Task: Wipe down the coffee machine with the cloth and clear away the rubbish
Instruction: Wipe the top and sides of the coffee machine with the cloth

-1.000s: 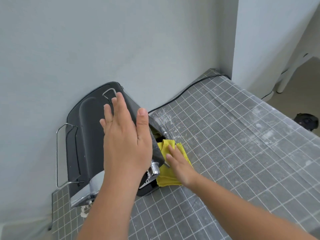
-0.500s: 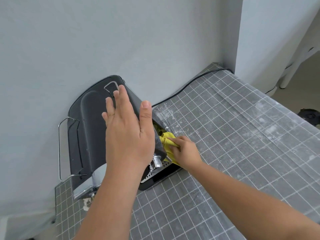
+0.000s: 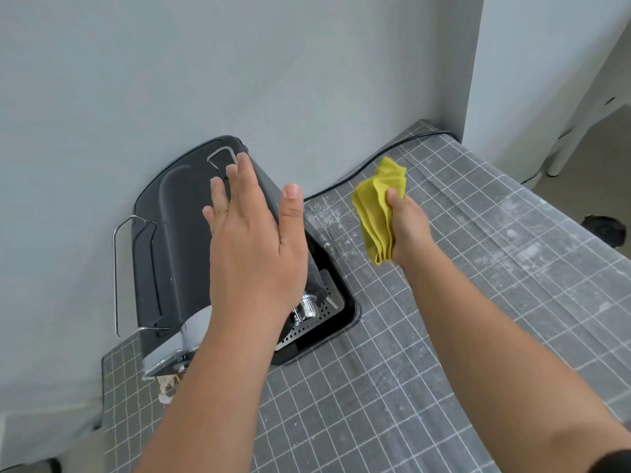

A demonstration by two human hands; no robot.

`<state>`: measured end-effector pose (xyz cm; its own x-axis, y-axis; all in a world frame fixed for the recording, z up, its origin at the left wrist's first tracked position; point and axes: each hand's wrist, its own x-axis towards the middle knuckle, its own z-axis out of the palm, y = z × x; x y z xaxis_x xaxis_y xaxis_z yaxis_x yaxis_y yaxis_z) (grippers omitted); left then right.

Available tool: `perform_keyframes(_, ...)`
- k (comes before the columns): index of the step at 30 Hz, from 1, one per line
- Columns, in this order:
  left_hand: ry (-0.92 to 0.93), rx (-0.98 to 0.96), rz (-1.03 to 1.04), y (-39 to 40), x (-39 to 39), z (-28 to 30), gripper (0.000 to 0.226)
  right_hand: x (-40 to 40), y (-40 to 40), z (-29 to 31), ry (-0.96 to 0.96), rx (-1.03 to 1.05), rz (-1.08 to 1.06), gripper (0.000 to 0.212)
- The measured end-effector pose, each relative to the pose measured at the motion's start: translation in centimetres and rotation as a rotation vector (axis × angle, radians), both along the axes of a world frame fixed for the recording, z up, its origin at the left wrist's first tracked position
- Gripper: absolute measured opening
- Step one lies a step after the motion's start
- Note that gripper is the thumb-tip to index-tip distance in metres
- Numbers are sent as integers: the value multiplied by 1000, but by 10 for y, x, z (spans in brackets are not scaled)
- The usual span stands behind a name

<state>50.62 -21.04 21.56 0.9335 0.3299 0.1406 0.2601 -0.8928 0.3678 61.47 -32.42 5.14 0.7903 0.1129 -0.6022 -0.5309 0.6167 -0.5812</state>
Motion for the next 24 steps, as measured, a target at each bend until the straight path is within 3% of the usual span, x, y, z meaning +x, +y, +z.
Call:
perform_keyframes(4, -20, 16, -9, 3, 1, -2, 74, 15, 32, 30, -319, 412, 89, 25)
perform_keyframes(9, -24, 19, -12, 2, 2, -3, 74, 7, 91, 81, -716, 299, 482, 31)
perform_keyframes(16, -29, 39, -19, 4, 1, -3, 77, 29, 106, 65, -654, -225, 589, 32)
perform_keyframes(22, -5, -23, -1, 1, 3, 2, 68, 13, 99, 85, -672, 37, 567, 17)
perform_keyframes(24, -21, -177, 15, 2, 1, 11, 65, 4, 93, 93, -727, -20, 577, 31)
